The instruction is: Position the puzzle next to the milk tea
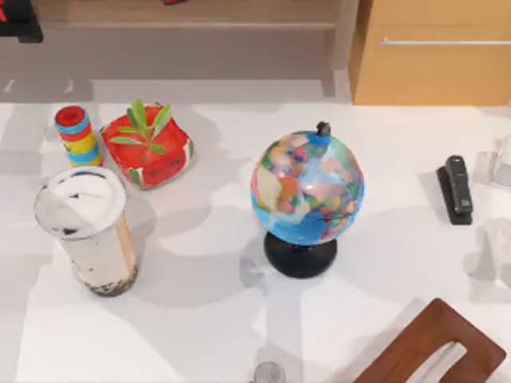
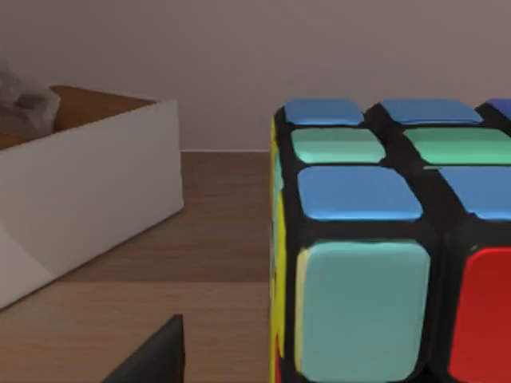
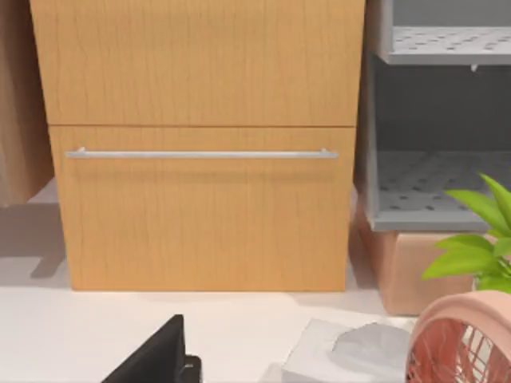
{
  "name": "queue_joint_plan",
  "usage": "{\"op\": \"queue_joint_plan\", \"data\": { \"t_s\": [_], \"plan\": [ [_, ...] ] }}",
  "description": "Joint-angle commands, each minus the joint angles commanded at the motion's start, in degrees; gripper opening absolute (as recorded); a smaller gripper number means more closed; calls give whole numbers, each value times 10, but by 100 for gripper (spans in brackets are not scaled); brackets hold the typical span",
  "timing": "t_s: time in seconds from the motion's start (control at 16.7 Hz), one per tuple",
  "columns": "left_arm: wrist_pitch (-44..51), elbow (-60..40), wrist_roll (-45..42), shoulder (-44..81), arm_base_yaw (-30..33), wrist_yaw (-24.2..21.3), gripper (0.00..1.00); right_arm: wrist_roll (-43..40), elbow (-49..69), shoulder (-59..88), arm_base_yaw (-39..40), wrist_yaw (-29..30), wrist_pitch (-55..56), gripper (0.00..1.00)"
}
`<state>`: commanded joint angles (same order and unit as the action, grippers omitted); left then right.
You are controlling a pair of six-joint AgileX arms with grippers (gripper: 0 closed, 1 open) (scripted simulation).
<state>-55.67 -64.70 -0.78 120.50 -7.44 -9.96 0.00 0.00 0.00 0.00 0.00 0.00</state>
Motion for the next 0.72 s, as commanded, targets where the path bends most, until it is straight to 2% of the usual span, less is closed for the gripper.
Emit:
{"op": "queue_joint_plan", "data": {
  "t_s": [0.06,0.72],
  "plan": [
    [0,0,0,0,0,0,100,0,0,0,0,0,0,100],
    [0,0,0,0,0,0,17,0,0,0,0,0,0,100]
  ]
}}
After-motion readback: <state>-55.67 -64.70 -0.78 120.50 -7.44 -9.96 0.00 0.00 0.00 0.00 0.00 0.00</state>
